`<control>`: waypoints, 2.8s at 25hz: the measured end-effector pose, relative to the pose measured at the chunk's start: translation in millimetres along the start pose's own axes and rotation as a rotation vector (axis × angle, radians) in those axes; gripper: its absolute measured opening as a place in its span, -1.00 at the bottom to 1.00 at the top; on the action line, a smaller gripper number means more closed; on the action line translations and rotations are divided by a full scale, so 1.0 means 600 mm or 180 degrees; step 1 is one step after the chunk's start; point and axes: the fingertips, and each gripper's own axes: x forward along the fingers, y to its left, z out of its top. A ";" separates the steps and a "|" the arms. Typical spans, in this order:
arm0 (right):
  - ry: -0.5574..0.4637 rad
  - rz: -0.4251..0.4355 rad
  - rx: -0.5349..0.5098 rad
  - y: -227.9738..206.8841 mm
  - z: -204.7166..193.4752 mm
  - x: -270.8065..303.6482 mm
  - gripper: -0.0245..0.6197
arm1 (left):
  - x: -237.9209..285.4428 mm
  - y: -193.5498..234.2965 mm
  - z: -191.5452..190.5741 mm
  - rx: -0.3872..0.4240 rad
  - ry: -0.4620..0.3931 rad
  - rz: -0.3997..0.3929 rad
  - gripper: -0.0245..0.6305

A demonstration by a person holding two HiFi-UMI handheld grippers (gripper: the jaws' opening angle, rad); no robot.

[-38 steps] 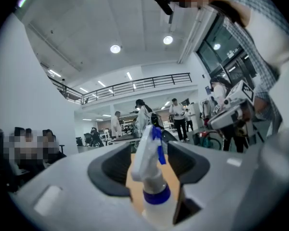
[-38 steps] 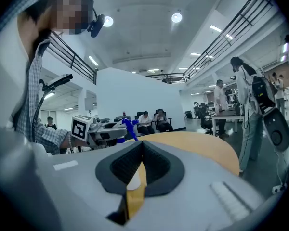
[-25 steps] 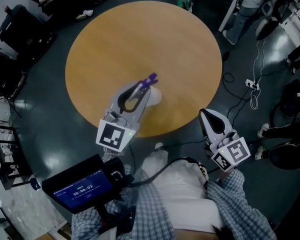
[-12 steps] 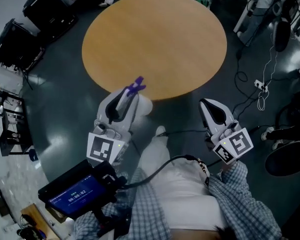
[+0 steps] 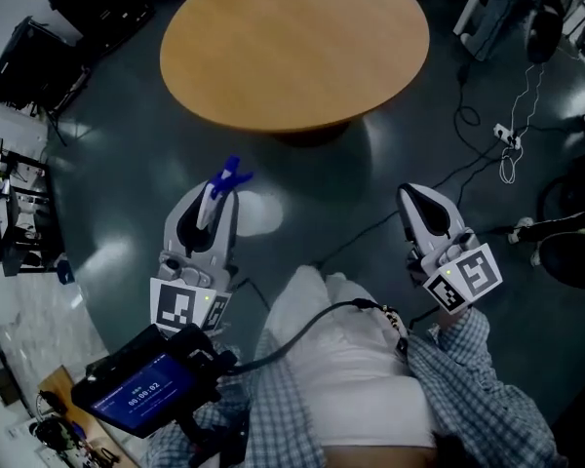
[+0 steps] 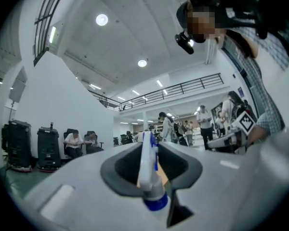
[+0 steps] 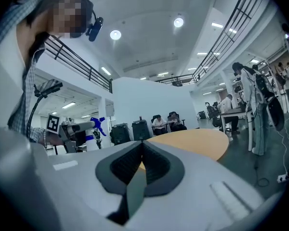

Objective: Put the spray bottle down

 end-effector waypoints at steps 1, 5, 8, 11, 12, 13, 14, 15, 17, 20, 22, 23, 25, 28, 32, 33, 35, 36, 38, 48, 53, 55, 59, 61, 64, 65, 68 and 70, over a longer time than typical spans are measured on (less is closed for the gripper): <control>-0.0015 0.0006 0.0007 0.006 0.003 -0.002 -0.91 | -0.004 -0.010 0.006 -0.0024 -0.0002 -0.0034 -0.63; -0.0071 0.0048 0.0028 0.024 0.015 0.003 -0.91 | -0.007 -0.036 0.053 0.0063 -0.0191 -0.0168 -0.63; -0.0143 0.0107 0.0002 0.039 0.022 0.008 -0.91 | -0.001 -0.049 0.083 0.0135 -0.0261 -0.0222 -0.63; -0.0217 0.0177 -0.0054 0.060 0.033 0.024 -0.91 | 0.000 -0.049 0.082 0.0132 -0.0253 -0.0240 -0.63; -0.0232 0.0191 -0.0060 0.066 0.035 0.028 -0.91 | -0.001 -0.048 0.079 0.0124 -0.0244 -0.0243 -0.63; -0.0240 0.0203 -0.0063 0.071 0.036 0.032 -0.91 | -0.001 -0.047 0.075 0.0116 -0.0235 -0.0244 -0.63; -0.0242 0.0216 -0.0065 0.074 0.037 0.036 -0.91 | -0.002 -0.045 0.071 0.0107 -0.0226 -0.0245 -0.63; -0.0239 0.0233 -0.0067 0.076 0.036 0.039 -0.91 | -0.003 -0.044 0.068 0.0099 -0.0217 -0.0247 -0.63; -0.0232 0.0268 -0.0073 0.074 0.037 0.046 -0.91 | -0.004 -0.040 0.060 0.0086 -0.0193 -0.0253 -0.63; -0.0234 0.0289 -0.0098 0.077 0.042 0.061 -0.91 | -0.002 -0.030 0.047 0.0083 -0.0120 -0.0279 -0.63; -0.0238 0.0312 -0.0107 0.087 0.045 0.074 -0.91 | 0.006 -0.020 0.032 0.0090 -0.0025 -0.0313 -0.63; -0.0242 0.0328 -0.0115 0.090 0.046 0.081 -0.91 | 0.014 -0.015 0.024 0.0088 0.0023 -0.0331 -0.63; -0.0255 0.0357 -0.0147 0.087 0.046 0.093 -0.91 | 0.040 -0.009 0.013 0.0070 0.0062 -0.0369 -0.63; -0.0267 0.0404 -0.0200 0.094 0.047 0.123 -0.91 | 0.073 0.006 0.017 0.0043 -0.0006 -0.0461 -0.63; -0.0270 0.0469 -0.0294 0.106 0.051 0.175 -0.91 | 0.113 0.030 0.025 0.0036 -0.0195 -0.0576 -0.63; -0.0265 0.0480 -0.0313 0.103 0.051 0.184 -0.91 | 0.125 0.029 0.021 0.0032 -0.0167 -0.0597 -0.63; -0.0245 0.0486 -0.0334 0.099 0.050 0.198 -0.91 | 0.141 0.025 0.011 0.0015 -0.0044 -0.0640 -0.63; -0.0228 0.0483 -0.0345 0.098 0.049 0.203 -0.91 | 0.145 0.023 0.005 0.0019 0.0011 -0.0661 -0.63; -0.0202 0.0460 -0.0361 0.097 0.045 0.208 -0.91 | 0.148 0.021 -0.002 0.0049 0.0076 -0.0693 -0.63; -0.0180 0.0124 -0.0274 0.095 0.024 0.183 -0.91 | 0.119 0.002 -0.037 0.0091 0.0037 -0.0749 -0.63; -0.0165 -0.0052 -0.0252 0.065 0.012 0.135 -0.91 | 0.132 -0.070 -0.052 0.0077 0.0036 -0.0900 -0.63; -0.0172 -0.0128 -0.0214 0.060 0.008 0.117 -0.91 | 0.130 -0.092 -0.056 0.0087 0.0035 -0.0959 -0.63; -0.0167 -0.0221 -0.0150 0.058 0.001 0.099 -0.91 | 0.128 -0.112 -0.061 0.0041 0.0071 -0.1014 -0.63; -0.0152 -0.0230 -0.0131 0.062 -0.003 0.096 -0.91 | 0.126 -0.119 -0.059 0.0035 0.0071 -0.1026 -0.63; -0.0150 -0.0208 -0.0129 0.071 -0.004 0.095 -0.91 | 0.120 -0.132 -0.057 0.0048 0.0081 -0.1064 -0.63; -0.0154 -0.0198 -0.0131 0.073 -0.004 0.096 -0.91 | 0.118 -0.135 -0.058 0.0055 0.0077 -0.1071 -0.63; -0.0166 -0.0171 -0.0159 0.074 -0.003 0.094 -0.91 | 0.113 -0.142 -0.060 0.0111 0.0055 -0.1076 -0.63; -0.0171 -0.0169 -0.0220 0.069 0.001 0.090 -0.91 | 0.111 -0.147 -0.058 0.0142 0.0034 -0.1081 -0.63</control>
